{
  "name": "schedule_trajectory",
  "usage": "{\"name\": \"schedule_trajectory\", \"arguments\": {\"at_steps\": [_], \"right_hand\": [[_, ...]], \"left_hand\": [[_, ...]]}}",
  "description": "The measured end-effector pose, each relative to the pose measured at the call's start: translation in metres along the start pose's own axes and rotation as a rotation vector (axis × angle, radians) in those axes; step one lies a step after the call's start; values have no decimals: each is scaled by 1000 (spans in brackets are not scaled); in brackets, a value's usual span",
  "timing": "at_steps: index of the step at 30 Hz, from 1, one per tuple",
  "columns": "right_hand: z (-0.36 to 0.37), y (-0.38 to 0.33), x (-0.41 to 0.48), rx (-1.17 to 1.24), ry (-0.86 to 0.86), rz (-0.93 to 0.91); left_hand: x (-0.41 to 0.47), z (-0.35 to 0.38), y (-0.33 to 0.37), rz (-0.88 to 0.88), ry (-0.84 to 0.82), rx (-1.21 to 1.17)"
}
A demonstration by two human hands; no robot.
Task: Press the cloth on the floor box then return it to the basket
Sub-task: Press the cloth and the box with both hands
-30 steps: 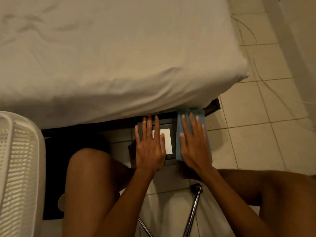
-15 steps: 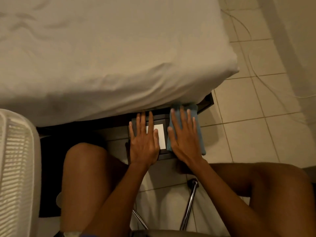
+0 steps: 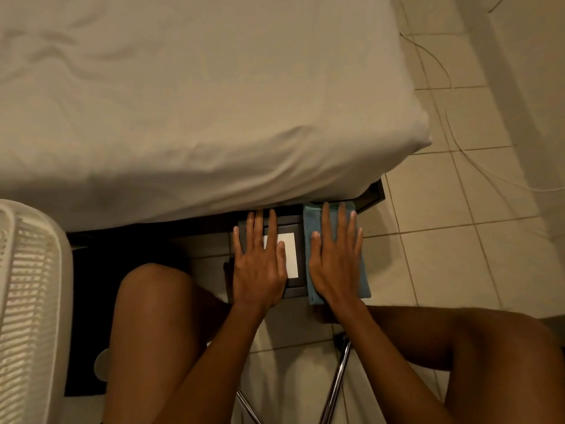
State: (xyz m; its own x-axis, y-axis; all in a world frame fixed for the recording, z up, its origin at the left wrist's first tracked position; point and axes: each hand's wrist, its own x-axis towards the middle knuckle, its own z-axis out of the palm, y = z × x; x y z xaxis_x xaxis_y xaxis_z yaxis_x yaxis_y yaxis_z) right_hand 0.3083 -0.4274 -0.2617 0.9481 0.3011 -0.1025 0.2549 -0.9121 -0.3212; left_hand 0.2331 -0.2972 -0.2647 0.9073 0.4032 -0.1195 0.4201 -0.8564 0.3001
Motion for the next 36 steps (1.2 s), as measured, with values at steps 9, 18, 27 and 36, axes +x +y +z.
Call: {"name": "schedule_trajectory", "arguments": {"at_steps": [9,18,27,36], "right_hand": [[-6,-1,-26,29,-67,-87],[-4,-12,-9,-8,-27,-4],[-5,-13,12,-10,-12,54],[-5,-9,14,3,4,79]], "left_hand": [[1,-3,0,8,-3,-10],[2,-1,-2,15,-9,8],[3,0,-2,17,-24,16],[4,2,-1,18,-3,15]]}}
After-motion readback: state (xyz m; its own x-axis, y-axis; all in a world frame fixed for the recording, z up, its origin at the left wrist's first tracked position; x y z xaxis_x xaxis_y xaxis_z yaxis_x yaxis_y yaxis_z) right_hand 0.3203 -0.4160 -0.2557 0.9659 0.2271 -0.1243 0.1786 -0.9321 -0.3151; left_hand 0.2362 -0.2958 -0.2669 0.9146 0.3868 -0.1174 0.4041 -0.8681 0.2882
